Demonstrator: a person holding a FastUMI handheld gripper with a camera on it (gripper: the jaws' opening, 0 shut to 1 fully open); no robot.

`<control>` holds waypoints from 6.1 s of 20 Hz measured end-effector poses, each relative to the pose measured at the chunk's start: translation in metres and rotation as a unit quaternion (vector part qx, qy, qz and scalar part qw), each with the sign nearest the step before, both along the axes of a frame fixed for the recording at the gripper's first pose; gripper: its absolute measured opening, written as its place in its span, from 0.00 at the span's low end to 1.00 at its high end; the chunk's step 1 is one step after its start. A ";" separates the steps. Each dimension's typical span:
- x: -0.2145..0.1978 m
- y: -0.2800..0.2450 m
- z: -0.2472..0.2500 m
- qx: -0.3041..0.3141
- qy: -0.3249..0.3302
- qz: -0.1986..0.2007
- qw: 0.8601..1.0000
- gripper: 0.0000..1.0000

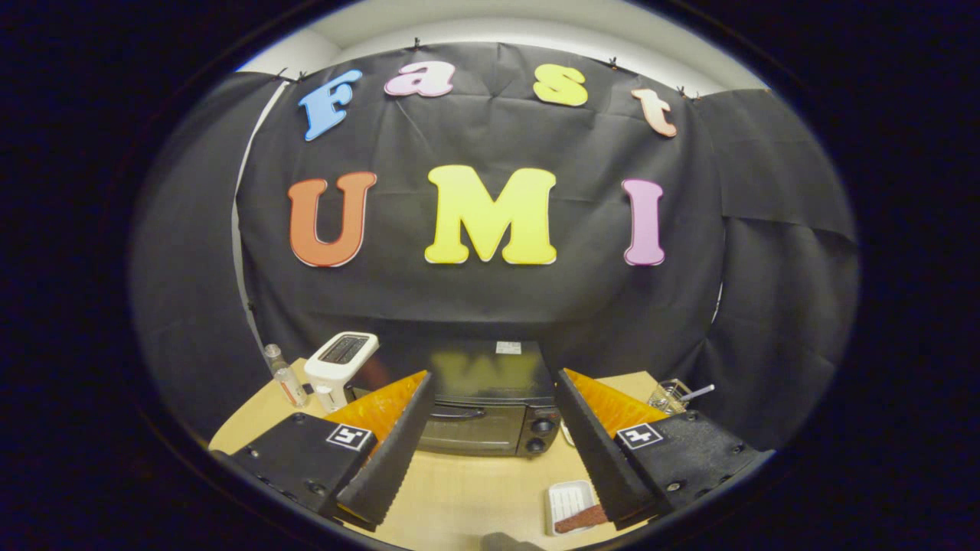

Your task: Open the toaster oven, put the food inside, and close the toaster oven door.

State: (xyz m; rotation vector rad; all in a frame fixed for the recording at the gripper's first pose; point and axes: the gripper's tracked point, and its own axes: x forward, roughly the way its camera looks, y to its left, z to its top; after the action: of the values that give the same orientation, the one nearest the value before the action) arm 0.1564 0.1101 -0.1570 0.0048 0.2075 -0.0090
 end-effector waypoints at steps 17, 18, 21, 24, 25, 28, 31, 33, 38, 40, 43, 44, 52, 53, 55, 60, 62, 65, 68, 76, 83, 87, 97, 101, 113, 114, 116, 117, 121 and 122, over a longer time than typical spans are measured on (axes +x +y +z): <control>0.118 0.054 -0.115 -0.005 0.094 -0.006 0.996 1.00; 0.114 0.054 -0.116 0.002 0.099 -0.006 0.995 1.00; 0.101 0.055 -0.117 -0.006 0.108 -0.009 0.994 1.00; 0.085 0.056 -0.122 -0.008 0.114 -0.012 0.993 1.00; 0.081 0.056 -0.123 -0.006 0.116 -0.012 0.993 1.00; 0.061 0.056 -0.134 0.002 0.127 -0.011 0.992 1.00; 0.040 0.058 -0.146 0.001 0.141 -0.010 0.990 1.00; 0.026 0.056 -0.157 0.003 0.151 -0.008 0.988 1.00; -0.005 0.058 -0.185 -0.002 0.185 -0.002 0.983 1.00; -0.015 0.057 -0.199 -0.007 0.201 0.001 0.980 1.00; -0.026 0.056 -0.221 -0.003 0.227 0.001 0.974 1.00; -0.030 0.056 -0.230 -0.004 0.236 0.001 0.972 1.00; -0.043 0.054 -0.285 -0.013 0.298 0.007 0.954 1.00; -0.043 0.056 -0.286 -0.010 0.302 0.006 0.953 1.00; -0.043 0.055 -0.289 -0.014 0.304 0.007 0.953 1.00; -0.044 0.056 -0.295 -0.015 0.311 0.009 0.950 1.00; -0.045 0.056 -0.294 -0.017 0.309 0.013 0.951 1.00; -0.047 0.052 -0.284 -0.016 0.299 0.029 0.954 1.00; -0.054 0.037 -0.268 -0.010 0.286 0.043 0.957 1.00; -0.053 -0.082 -0.207 -0.026 0.232 0.078 0.969 1.00; -0.057 -0.213 -0.207 -0.014 0.241 0.096 0.966 1.00; -0.075 -0.222 -0.243 0.061 0.310 0.165 0.934 0.98; -0.086 -0.204 -0.270 0.221 0.405 0.252 0.851 0.29; -0.084 -0.201 -0.266 0.265 0.418 0.253 0.831 0.19; -0.081 -0.157 -0.180 0.290 0.344 0.229 0.863 0.13; -0.080 -0.146 -0.174 0.300 0.337 0.222 0.864 0.14; -0.075 -0.120 -0.166 0.331 0.325 0.207 0.861 0.14; -0.072 -0.108 -0.162 0.351 0.317 0.198 0.858 0.13; -0.040 -0.073 -0.163 0.386 0.268 0.126 0.873 0.13; -0.035 -0.062 -0.164 0.395 0.258 0.114 0.874 0.14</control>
State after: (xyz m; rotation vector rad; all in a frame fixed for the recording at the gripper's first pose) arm 0.1211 0.0476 -0.3214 0.8059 0.7386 0.3169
